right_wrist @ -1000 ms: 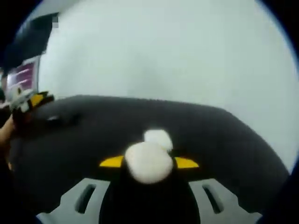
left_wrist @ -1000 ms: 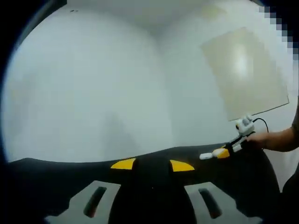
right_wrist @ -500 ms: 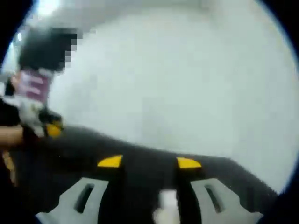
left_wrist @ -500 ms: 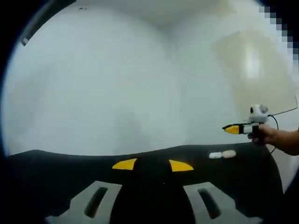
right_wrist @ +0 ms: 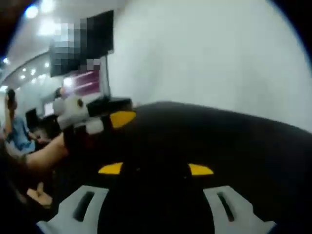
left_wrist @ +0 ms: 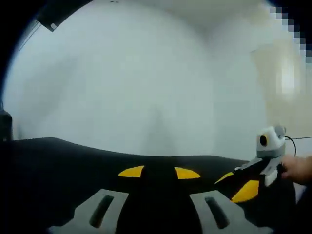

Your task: Pick up three earphones and place each one into its charging case using tactile feedback, ensure that each earphone is properly inserted and securely positioned inside the case.

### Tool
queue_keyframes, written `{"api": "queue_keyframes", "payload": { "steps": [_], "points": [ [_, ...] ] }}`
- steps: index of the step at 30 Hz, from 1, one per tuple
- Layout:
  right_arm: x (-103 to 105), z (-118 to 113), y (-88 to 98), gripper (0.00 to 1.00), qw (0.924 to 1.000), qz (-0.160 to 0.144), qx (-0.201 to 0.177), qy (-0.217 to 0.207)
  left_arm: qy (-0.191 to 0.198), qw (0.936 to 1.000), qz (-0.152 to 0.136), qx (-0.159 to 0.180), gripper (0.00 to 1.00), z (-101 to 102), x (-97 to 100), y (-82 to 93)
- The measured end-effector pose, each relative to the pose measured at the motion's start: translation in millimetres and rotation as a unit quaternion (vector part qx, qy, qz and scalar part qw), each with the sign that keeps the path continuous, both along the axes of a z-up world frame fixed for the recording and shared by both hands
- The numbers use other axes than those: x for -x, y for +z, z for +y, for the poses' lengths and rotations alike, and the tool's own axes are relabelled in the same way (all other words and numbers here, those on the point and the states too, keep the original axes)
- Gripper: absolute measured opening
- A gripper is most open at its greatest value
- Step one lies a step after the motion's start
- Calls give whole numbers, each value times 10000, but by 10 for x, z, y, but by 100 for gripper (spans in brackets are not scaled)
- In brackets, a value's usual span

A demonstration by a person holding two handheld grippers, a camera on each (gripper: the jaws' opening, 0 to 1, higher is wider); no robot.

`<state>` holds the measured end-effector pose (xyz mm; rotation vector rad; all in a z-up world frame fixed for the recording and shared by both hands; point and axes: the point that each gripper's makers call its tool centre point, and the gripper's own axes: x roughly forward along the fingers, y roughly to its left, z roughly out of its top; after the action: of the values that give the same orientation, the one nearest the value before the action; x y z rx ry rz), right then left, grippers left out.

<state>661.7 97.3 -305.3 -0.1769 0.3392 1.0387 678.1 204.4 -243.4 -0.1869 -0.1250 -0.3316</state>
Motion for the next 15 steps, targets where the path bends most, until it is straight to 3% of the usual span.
{"api": "queue_keyframes", "payload": {
  "steps": [3,8,10,11,12,14,15],
  "points": [
    [-23,91,-48,50,9991,-293,291,93,-36,10000,0,68,20,-4,3,8],
    [-70,226,-106,50,9997,-72,232,61,-98,9999,-30,127,19,-27,15,29],
    [-89,265,-223,48,9991,123,410,80,-117,9998,-24,126,19,-37,20,27],
    [-140,279,-187,45,9990,-222,387,73,-123,9998,-21,123,19,-39,13,26],
    [-126,281,-200,39,9984,-270,455,177,-127,9998,-20,122,19,-41,12,27],
    [-38,263,-193,38,9988,-190,424,147,-126,9998,-15,128,19,-38,3,26],
    [0,270,-174,38,9973,-406,501,346,-118,9998,-22,132,19,-35,2,29]
  ]
}}
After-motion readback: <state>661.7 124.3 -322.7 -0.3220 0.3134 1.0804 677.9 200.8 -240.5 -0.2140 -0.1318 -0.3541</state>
